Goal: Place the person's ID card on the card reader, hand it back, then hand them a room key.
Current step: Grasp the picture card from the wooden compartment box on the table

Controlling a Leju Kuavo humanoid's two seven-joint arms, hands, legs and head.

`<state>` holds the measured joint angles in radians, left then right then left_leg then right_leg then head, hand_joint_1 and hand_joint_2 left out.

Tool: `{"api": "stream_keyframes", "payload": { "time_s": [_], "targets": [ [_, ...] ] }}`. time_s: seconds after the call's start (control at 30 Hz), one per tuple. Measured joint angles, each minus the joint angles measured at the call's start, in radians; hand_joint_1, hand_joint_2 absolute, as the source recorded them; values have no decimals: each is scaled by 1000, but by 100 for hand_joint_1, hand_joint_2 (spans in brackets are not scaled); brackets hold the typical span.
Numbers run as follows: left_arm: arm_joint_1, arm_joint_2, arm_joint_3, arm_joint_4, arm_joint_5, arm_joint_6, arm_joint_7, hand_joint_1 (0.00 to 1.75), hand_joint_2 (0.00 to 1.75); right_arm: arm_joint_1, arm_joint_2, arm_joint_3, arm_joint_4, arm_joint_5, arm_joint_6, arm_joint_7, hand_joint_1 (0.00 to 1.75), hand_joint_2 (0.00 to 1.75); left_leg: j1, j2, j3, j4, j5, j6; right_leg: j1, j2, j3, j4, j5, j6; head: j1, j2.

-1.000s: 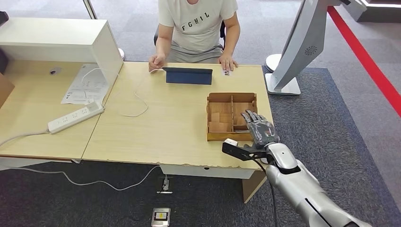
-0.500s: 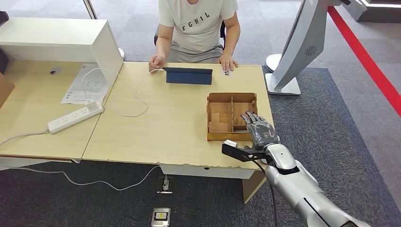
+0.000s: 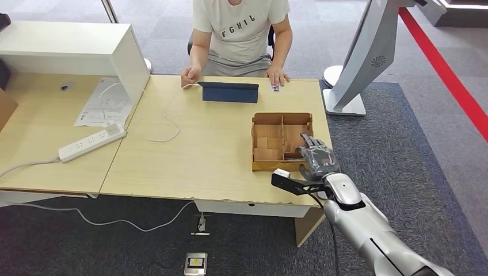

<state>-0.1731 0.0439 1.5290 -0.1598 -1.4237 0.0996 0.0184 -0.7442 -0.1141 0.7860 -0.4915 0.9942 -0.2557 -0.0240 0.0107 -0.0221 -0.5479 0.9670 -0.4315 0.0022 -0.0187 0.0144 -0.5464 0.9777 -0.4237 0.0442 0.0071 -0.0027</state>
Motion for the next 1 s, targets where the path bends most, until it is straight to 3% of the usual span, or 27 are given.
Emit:
{"api": "stream_keyframes", "payload": {
  "time_s": [0.8,1.0],
  "targets": [
    [1,0,0,0,0,-9,13,0,0,18,4,-22,7,-13,2,-27,175,175,0,0,0,0,0,0,0,0,0,0,0,0,0,0],
    [1,0,0,0,1,-4,21,0,0,23,4,-26,5,-24,-40,-56,175,175,0,0,0,0,0,0,0,0,0,0,0,0,0,0]
  ]
}}
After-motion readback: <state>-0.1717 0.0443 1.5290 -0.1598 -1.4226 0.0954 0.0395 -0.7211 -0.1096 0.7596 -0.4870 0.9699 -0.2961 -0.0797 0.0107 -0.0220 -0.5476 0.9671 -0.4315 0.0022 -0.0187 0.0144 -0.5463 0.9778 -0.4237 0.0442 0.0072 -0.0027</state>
